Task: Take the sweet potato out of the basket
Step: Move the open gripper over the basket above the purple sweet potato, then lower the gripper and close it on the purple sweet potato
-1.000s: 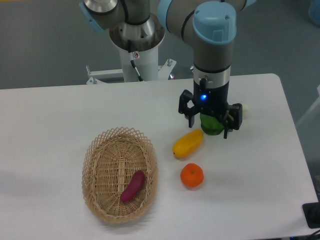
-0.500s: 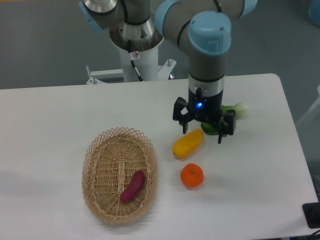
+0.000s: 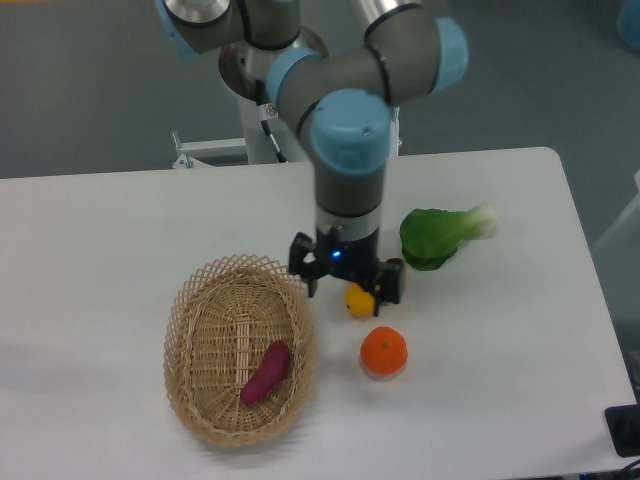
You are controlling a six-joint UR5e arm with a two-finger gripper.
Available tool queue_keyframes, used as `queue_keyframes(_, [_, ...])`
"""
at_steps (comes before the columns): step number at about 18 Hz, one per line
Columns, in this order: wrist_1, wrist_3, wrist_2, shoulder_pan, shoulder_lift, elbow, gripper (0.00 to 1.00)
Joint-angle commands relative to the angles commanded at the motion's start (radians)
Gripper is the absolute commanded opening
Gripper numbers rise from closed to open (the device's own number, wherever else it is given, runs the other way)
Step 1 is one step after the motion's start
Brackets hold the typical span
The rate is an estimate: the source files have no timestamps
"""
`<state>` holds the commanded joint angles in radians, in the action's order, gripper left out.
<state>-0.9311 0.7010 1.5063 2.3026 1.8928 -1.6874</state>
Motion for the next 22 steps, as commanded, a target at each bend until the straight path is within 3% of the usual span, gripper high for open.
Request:
queue_keyframes(7, [0.011, -0.005, 0.017, -0.087, 0.115, 0.025, 1.00])
queue_keyframes(11, [0.098, -0.006, 0.017, -0.115, 0.164, 0.015, 1.00])
queue_keyframes(22, [0.127, -0.006, 0.040, -0.115, 0.213, 0.023, 1.00])
